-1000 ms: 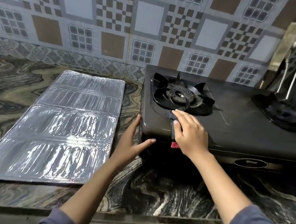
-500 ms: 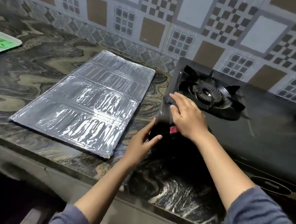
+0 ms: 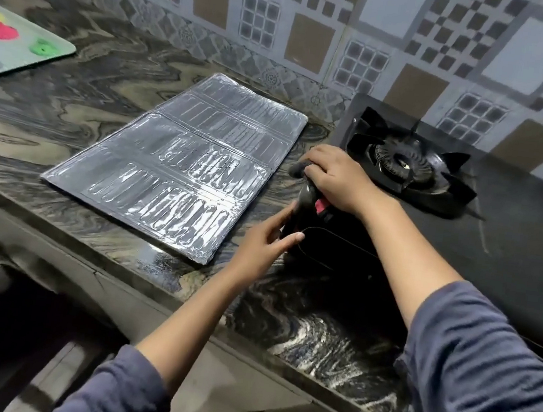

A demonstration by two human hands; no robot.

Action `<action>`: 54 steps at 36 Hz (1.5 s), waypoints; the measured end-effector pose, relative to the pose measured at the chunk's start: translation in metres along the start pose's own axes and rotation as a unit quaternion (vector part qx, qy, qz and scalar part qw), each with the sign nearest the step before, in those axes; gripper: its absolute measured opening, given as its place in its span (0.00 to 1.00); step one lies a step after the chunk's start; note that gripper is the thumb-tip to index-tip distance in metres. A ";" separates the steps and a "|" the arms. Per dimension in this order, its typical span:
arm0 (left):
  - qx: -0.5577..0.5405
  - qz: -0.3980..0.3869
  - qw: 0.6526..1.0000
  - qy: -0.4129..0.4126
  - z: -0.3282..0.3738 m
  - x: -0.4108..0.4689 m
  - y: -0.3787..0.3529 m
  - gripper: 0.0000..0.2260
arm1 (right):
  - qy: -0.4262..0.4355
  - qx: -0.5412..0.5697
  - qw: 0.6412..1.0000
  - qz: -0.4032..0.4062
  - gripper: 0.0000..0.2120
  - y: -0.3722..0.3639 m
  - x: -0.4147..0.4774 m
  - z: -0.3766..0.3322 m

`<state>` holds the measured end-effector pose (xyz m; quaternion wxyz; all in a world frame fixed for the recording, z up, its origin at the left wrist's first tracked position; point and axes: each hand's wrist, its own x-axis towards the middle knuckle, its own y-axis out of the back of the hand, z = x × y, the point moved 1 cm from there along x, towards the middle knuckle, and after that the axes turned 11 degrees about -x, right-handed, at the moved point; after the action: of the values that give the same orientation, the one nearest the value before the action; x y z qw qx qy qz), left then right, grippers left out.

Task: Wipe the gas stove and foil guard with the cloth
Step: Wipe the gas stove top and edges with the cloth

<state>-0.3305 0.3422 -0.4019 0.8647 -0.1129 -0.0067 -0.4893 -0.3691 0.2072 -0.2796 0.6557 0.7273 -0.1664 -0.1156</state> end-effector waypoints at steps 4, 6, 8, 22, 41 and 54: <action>-0.005 0.006 1.000 0.009 0.001 0.000 -0.001 0.24 | 0.039 -0.025 0.999 0.004 0.28 -0.001 -0.005 -0.007; -0.002 0.010 1.000 0.017 0.000 0.000 -0.001 0.24 | 0.048 -0.042 0.998 0.005 0.27 -0.002 -0.009 -0.010; -0.008 0.012 1.000 0.026 -0.001 0.000 -0.001 0.25 | 0.059 -0.048 0.997 0.019 0.25 -0.003 -0.013 -0.012; -0.022 0.023 0.999 0.040 0.004 -0.004 -0.002 0.29 | 0.132 -0.139 0.961 0.198 0.19 -0.026 -0.054 -0.007; 0.007 0.011 0.999 0.036 0.010 -0.003 -0.003 0.26 | -0.071 -0.119 0.946 0.294 0.21 -0.032 -0.110 0.025; 0.030 -0.026 0.999 0.033 0.010 0.004 0.008 0.25 | -0.235 -0.119 0.890 0.372 0.19 -0.042 -0.107 0.011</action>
<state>-0.3207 0.3446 -0.3926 0.8544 -0.0706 0.0039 -0.5148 -0.4682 0.2430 -0.3274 0.6740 0.4802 -0.5591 -0.0501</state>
